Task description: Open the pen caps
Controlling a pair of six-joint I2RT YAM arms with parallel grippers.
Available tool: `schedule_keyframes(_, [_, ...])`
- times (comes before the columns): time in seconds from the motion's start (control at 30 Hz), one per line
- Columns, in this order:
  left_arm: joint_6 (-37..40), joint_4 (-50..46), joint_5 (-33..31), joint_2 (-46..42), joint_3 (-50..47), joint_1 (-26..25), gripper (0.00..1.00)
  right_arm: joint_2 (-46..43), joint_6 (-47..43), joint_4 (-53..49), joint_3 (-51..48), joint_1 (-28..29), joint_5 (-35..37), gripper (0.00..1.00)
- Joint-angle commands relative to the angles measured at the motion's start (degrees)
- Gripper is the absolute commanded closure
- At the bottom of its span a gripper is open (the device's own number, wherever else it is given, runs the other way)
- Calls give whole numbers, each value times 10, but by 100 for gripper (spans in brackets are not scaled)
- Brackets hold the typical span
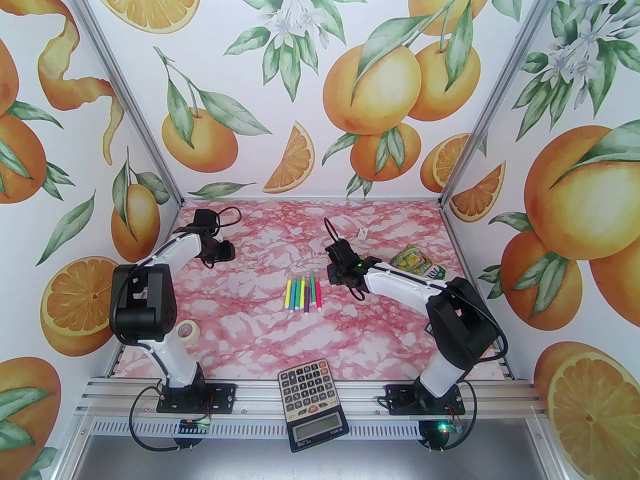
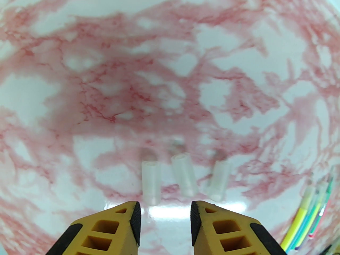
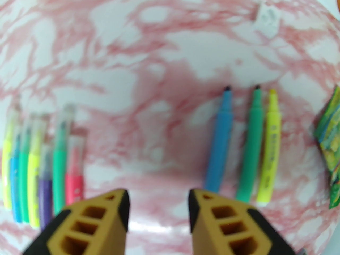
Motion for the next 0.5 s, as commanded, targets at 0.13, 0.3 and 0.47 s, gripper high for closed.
schedule_keyframes(0.13, [-4,34,84,-73,-35,-18,50,-6,12,42,-31,25,-88,56])
schedule_keyframes(0.3, [-12,76,108,-115,-74,-54,45,7,19,52,-37,30,-109,56])
schedule_keyframes(0.47, [-19,114,127,-145,-107,-85,45,19,20,57,-37,32,-122,57])
